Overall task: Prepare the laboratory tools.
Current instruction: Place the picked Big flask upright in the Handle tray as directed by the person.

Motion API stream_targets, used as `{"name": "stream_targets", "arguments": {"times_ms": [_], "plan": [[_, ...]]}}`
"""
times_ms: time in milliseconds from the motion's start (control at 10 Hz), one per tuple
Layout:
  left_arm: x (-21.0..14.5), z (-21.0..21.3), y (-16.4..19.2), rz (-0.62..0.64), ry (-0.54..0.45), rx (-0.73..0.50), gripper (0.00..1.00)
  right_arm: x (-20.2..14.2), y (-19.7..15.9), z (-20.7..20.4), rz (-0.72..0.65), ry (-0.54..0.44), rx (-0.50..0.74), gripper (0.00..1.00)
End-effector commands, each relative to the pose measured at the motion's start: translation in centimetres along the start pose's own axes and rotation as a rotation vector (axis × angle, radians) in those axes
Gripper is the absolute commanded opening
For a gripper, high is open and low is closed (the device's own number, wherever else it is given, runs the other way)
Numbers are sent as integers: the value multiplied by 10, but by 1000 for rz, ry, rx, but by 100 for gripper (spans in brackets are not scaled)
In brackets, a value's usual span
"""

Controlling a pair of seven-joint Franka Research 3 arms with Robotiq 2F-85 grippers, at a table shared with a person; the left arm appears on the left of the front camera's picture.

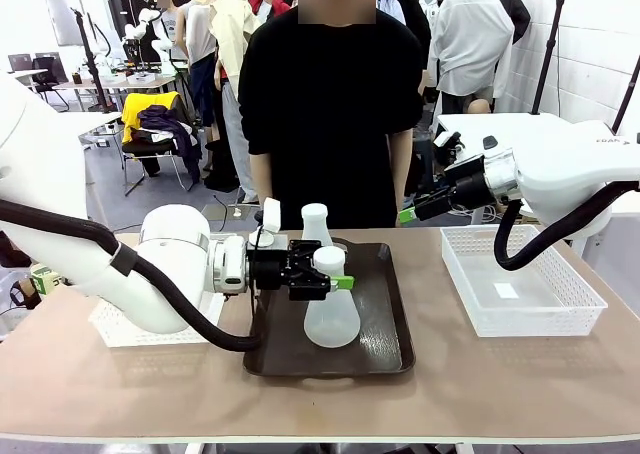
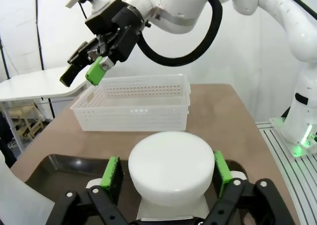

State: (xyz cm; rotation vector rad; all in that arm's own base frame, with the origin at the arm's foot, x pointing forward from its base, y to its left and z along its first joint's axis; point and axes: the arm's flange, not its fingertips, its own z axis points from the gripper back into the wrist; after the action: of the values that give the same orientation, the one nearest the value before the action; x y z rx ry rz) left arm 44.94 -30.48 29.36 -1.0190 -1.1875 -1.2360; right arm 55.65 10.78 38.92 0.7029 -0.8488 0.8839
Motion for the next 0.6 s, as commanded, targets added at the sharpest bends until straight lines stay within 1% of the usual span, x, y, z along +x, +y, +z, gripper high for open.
{"name": "stream_targets", "arguments": {"times_ms": [0, 300, 500], "plan": [[8, 11, -1, 6, 73, -27, 100, 2, -1, 1, -5, 19, -5, 100], [11, 26, -1, -1, 85, -15, 100, 2, -1, 1, -5, 19, -5, 100], [11, 28, -1, 17, 84, -45, 100, 2, -1, 1, -5, 19, -5, 100]]}}
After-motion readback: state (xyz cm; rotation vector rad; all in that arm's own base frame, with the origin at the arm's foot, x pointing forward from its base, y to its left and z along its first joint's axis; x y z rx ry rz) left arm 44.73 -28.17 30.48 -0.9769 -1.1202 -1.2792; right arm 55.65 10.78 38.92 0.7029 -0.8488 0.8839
